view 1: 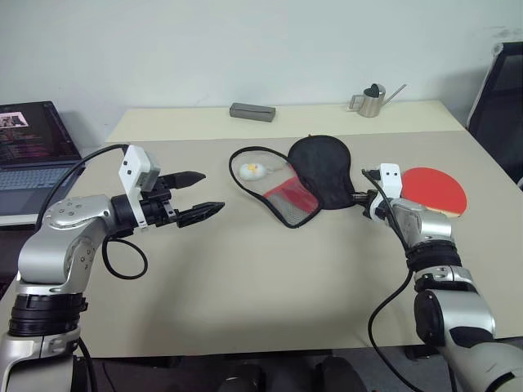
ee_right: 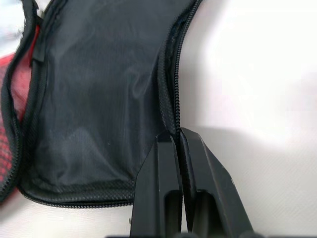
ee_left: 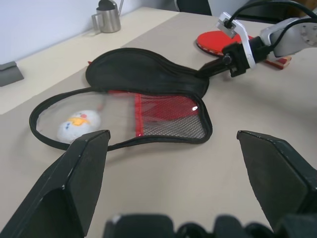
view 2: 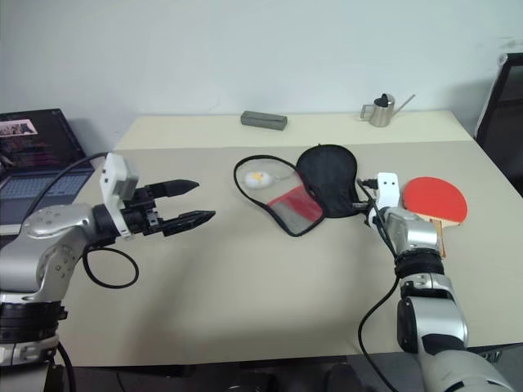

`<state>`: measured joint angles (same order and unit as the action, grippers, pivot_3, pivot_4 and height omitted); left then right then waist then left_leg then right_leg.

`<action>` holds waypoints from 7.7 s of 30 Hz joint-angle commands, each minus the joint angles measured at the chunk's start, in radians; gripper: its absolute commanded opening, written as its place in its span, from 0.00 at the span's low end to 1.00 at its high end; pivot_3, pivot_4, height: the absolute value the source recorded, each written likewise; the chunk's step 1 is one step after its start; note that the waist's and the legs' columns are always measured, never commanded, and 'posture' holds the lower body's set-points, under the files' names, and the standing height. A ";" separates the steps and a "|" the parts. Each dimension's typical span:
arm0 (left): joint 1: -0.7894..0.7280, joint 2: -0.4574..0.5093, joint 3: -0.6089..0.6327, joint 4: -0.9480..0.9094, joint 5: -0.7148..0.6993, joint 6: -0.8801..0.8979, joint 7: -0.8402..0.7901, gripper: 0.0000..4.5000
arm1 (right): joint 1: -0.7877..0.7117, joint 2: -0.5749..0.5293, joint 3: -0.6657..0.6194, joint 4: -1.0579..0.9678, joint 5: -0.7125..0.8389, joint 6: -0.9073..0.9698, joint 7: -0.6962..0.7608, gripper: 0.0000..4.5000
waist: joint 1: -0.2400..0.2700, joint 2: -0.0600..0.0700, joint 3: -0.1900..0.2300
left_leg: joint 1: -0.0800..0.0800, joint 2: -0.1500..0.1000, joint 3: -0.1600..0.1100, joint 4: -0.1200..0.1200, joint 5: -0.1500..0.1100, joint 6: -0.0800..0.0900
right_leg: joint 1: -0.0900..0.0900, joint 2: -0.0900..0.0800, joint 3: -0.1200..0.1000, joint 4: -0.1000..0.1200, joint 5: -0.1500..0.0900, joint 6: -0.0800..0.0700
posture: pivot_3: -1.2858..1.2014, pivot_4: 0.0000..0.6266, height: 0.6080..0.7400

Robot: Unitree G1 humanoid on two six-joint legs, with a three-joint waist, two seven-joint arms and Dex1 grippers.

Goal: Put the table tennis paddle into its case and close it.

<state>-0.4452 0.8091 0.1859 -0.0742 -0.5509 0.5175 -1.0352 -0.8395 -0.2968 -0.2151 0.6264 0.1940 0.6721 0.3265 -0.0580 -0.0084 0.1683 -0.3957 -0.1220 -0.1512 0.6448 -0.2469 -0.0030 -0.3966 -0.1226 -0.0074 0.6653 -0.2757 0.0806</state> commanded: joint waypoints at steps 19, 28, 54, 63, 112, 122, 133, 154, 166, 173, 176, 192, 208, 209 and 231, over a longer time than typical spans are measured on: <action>-0.016 0.020 0.021 -0.045 -0.004 -0.017 -0.006 1.00 | 0.129 0.143 -0.064 -0.365 0.081 0.255 -0.261 0.01 | 0.001 0.000 0.000 | -0.001 0.000 0.001 0.000 0.000 0.000 | -0.003 0.000 0.001 0.001 0.000 0.000 | 0.52 0.24 1.00; -0.023 0.016 0.015 -0.043 -0.003 -0.017 -0.008 1.00 | 0.163 0.179 -0.054 -0.442 0.088 0.311 -0.290 0.01 | 0.001 0.000 0.000 | -0.002 0.000 0.002 0.000 0.000 0.000 | -0.005 0.000 0.002 0.003 0.000 0.000 | 0.52 0.24 1.00; -0.042 -0.030 -0.026 -0.025 0.011 -0.047 -0.006 1.00 | 0.326 0.124 -0.005 -0.839 0.100 0.191 -0.244 0.99 | 0.011 -0.001 -0.001 | -0.001 -0.001 0.007 0.000 0.001 -0.001 | -0.010 0.001 0.013 0.014 0.000 -0.001 | 0.52 0.24 1.00; -0.109 -0.073 -0.090 0.001 0.010 -0.058 -0.047 1.00 | 0.449 0.007 -0.022 -0.894 -0.005 0.068 -0.283 0.99 | 0.019 -0.001 -0.001 | -0.001 -0.001 0.009 0.000 0.001 -0.001 | -0.011 0.001 0.015 0.014 0.000 0.000 | 0.52 0.24 1.00; -0.175 -0.100 -0.133 0.111 0.079 -0.125 -0.105 1.00 | 0.452 -0.003 -0.154 -0.436 -0.028 -0.182 -0.398 0.36 | 0.021 -0.005 -0.002 | 0.010 0.013 0.022 0.000 0.000 0.001 | -0.007 0.015 0.023 0.013 0.009 -0.005 | 0.52 0.24 1.00; -0.129 -0.068 -0.060 0.111 0.075 -0.119 -0.062 1.00 | 0.391 0.022 -0.142 -0.587 -0.012 -0.166 -0.426 0.36 | 0.017 -0.004 -0.001 | 0.009 0.013 0.022 -0.001 -0.001 0.001 | -0.009 0.015 0.024 0.011 0.009 -0.006 | 0.52 0.24 1.00; -0.091 -0.055 -0.026 0.103 0.077 -0.120 -0.037 1.00 | 0.310 0.037 -0.076 -0.664 -0.008 -0.160 -0.405 0.36 | 0.018 -0.004 -0.001 | 0.009 0.013 0.022 -0.002 -0.001 0.001 | -0.009 0.015 0.023 0.010 0.009 -0.006 | 0.52 0.24 1.00; -0.057 -0.035 -0.005 0.063 0.039 -0.095 -0.056 1.00 | 0.117 0.280 0.116 -0.392 -0.059 -0.254 -0.398 0.35 | 0.009 -0.004 -0.001 | 0.005 0.014 0.021 -0.003 0.000 0.000 | -0.013 0.016 0.023 0.008 0.009 -0.006 | 0.52 0.24 1.00; -0.059 -0.030 -0.013 0.056 0.032 -0.092 -0.059 1.00 | 0.065 0.336 0.151 -0.129 -0.140 -0.455 -0.427 0.35 | -0.006 -0.003 0.000 | 0.002 0.014 0.022 -0.003 0.002 -0.003 | -0.017 0.016 0.024 0.010 0.009 -0.006 | 0.52 0.24 1.00; -0.072 -0.029 -0.027 0.057 0.040 -0.098 -0.078 1.00 | 0.029 0.344 0.160 -0.051 -0.156 -0.496 -0.425 0.35 | -0.005 -0.003 0.000 | 0.001 0.014 0.021 -0.003 0.002 -0.004 | -0.018 0.016 0.024 0.010 0.009 -0.007 | 0.52 0.24 1.00; -0.081 -0.029 -0.029 0.062 0.042 -0.101 -0.081 1.00 | 0.017 0.342 0.156 -0.016 -0.158 -0.510 -0.433 0.35 | -0.005 -0.003 0.000 | 0.001 0.014 0.021 -0.003 0.002 -0.004 | -0.018 0.017 0.024 0.010 0.009 -0.007 | 0.52 0.24 1.00; -0.086 -0.036 -0.034 0.065 0.050 -0.104 -0.080 1.00 | -0.047 0.345 0.140 0.119 -0.170 -0.594 -0.485 0.35 | -0.006 -0.003 0.000 | 0.001 0.014 0.021 -0.003 0.002 -0.004 | -0.018 0.017 0.024 0.011 0.009 -0.007 | 0.52 0.24 1.00; -0.090 -0.046 -0.039 0.069 0.059 -0.108 -0.078 1.00 | -0.073 0.335 0.134 0.212 -0.186 -0.633 -0.518 0.35 | -0.007 -0.003 0.000 | 0.001 0.014 0.021 -0.003 0.002 -0.005 | -0.018 0.017 0.024 0.011 0.009 -0.007 | 0.52 0.24 1.00; -0.090 -0.047 -0.039 0.069 0.059 -0.108 -0.078 1.00 | -0.076 0.333 0.133 0.224 -0.185 -0.637 -0.522 0.35 | -0.008 -0.003 0.000 | 0.001 0.014 0.021 -0.003 0.002 -0.005 | -0.018 0.017 0.024 0.011 0.009 -0.007 | 0.52 0.24 1.00; -0.089 -0.049 -0.041 0.065 0.059 -0.106 -0.071 1.00 | -0.103 0.352 0.114 0.281 -0.151 -0.662 -0.511 0.51 | -0.014 -0.003 0.000 | 0.002 0.014 0.021 -0.002 0.002 -0.005 | -0.018 0.017 0.024 0.013 0.009 -0.007 | 0.52 0.24 1.00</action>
<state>-0.5141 0.7573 0.1400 0.0090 -0.4869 0.4249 -1.1051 -0.9092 0.0472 -0.0966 0.9383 0.0314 0.0476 -0.1885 -0.0723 -0.0119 0.1678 -0.3942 -0.1077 -0.1298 0.6424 -0.2444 -0.0081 -0.4150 -0.1058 0.0170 0.6780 -0.2664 0.0736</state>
